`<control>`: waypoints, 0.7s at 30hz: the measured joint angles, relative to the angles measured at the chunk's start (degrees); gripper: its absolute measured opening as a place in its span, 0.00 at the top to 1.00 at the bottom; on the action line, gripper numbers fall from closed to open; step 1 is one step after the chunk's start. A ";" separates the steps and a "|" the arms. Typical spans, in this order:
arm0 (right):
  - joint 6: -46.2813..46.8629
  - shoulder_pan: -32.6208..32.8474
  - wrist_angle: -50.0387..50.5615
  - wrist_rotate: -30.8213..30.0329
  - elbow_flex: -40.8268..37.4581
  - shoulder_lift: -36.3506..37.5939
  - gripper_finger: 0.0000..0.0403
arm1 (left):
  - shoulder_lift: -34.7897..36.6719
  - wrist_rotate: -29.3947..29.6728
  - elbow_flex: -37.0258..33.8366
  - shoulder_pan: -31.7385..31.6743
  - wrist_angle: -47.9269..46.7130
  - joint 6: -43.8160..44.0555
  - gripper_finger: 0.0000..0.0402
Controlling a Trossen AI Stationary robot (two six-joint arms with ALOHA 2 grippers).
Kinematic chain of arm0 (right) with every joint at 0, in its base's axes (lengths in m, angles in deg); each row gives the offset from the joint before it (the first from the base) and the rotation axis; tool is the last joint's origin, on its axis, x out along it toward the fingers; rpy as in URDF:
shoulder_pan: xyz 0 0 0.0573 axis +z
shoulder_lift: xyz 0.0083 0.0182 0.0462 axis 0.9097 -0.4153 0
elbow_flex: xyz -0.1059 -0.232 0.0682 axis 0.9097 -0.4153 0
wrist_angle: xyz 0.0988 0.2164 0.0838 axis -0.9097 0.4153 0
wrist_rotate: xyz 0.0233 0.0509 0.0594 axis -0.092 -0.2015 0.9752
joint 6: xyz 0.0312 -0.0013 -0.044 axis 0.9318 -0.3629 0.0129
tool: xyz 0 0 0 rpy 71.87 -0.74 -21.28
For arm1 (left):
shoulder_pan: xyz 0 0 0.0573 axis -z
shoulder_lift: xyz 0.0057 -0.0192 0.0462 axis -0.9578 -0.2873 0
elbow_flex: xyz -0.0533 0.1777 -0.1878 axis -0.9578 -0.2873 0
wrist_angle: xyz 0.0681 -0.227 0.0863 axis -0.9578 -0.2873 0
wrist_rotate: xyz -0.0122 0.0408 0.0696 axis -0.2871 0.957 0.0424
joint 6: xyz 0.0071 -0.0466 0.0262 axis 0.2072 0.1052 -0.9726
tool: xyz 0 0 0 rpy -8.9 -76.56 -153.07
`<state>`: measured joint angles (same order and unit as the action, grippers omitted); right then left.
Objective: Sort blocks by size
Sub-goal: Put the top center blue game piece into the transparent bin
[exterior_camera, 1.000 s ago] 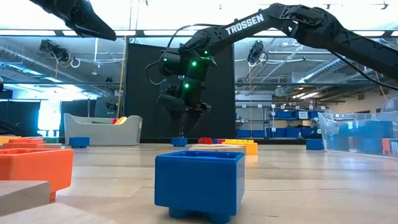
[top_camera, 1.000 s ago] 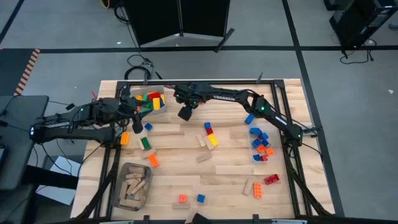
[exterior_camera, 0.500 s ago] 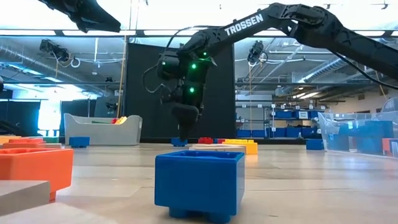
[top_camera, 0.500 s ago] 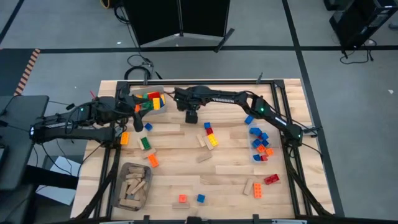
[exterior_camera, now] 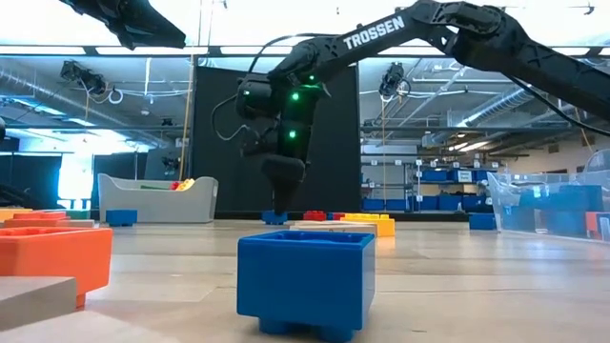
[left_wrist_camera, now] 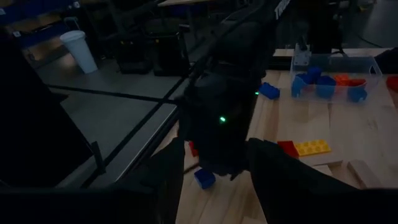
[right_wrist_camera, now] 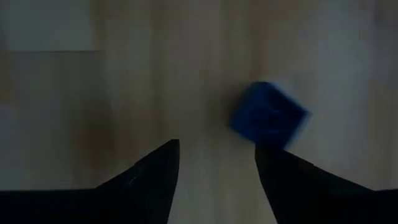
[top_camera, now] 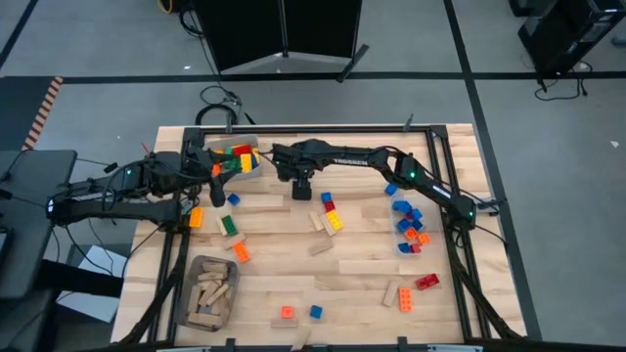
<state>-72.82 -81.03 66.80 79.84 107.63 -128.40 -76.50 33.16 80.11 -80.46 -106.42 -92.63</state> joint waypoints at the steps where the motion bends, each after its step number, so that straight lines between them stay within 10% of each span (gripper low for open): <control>1: 0.07 0.27 0.01 1.31 0.00 0.00 0.45 | 0.00 0.00 0.00 0.02 0.00 0.00 0.54; 7: 3.62 2.34 -0.47 0.88 0.00 0.00 0.48 | 0.00 0.00 0.00 0.01 -0.08 0.00 0.54; 21: 43.00 2.51 -9.75 -3.44 0.00 1.19 0.56 | 0.10 0.00 0.02 0.00 -3.23 0.39 0.54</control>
<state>-29.82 -78.51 57.05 76.40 107.63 -127.21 -76.40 33.16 80.13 -80.46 -109.65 -92.25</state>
